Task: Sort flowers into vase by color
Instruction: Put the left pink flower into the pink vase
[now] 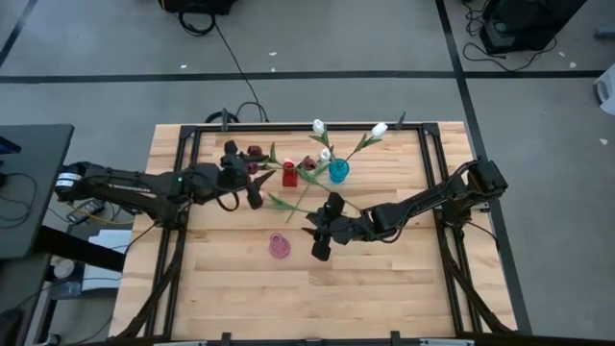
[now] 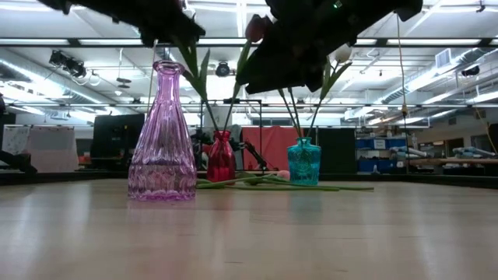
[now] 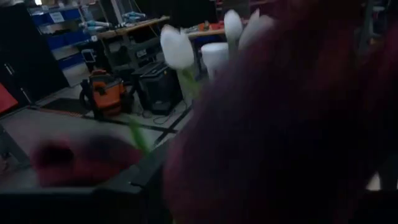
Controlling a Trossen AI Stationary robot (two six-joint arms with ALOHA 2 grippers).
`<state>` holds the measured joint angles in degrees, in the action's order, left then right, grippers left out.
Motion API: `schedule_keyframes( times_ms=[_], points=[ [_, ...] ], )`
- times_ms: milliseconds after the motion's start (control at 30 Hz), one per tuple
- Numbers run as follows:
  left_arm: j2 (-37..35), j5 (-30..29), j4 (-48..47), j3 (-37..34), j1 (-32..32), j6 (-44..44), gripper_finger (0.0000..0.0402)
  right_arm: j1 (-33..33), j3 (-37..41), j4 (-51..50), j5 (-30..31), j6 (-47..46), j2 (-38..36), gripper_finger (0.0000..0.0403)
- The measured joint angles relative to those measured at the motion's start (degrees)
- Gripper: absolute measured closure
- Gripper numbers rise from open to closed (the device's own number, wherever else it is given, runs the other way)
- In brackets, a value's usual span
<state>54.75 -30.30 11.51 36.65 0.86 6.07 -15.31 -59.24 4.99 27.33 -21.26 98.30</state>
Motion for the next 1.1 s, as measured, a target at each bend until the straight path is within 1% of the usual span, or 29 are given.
schedule_keyframes(
  times_ms=[133, 200, 267, 400, 633, 733, 933, 1000, 1100],
  points=[
    [2.5, 0.4, -2.4, 5.7, 0.0, 1.6, 0.0188, 0.0, 0.0, 0.9, -0.4, 0.3, 0.0, 0.0229],
    [4.8, 0.5, -3.9, 8.7, -0.2, 3.0, 0.0188, 0.0, 0.0, 1.7, -0.4, 0.4, 0.0, 0.0229],
    [7.0, 0.8, -4.0, 11.3, -1.2, 4.6, 0.0188, -0.1, 0.0, 2.1, -0.5, 0.7, 0.0, 0.0229],
    [10.9, 2.0, -7.6, 17.1, -4.3, 6.6, 0.0189, -0.7, 0.0, 3.0, -0.4, 2.6, 0.0, 0.0229],
    [15.9, 12.2, -13.6, 25.9, -11.4, 4.4, 0.0189, -1.0, 0.0, 4.3, -0.6, 3.2, 0.0, 0.0229],
    [17.2, 13.6, -16.1, 28.3, -12.6, 4.5, 0.0189, -1.1, 0.0, 4.3, -0.5, 3.4, 0.0, 0.0229],
    [17.6, 14.3, -25.3, 35.2, -12.9, 6.8, 0.0188, -1.1, 0.0, 4.2, 0.0, 3.5, 0.0, 0.0229],
    [17.5, 16.1, -27.2, 37.7, -12.9, 6.9, 0.0188, -1.0, 0.0, 4.6, 0.0, 3.6, 0.0, 0.0229],
    [17.4, 18.2, -29.6, 39.1, -13.0, 5.9, 0.0188, -1.0, 0.0, 4.9, 0.0, 3.5, 0.0, 0.0229]
  ],
)
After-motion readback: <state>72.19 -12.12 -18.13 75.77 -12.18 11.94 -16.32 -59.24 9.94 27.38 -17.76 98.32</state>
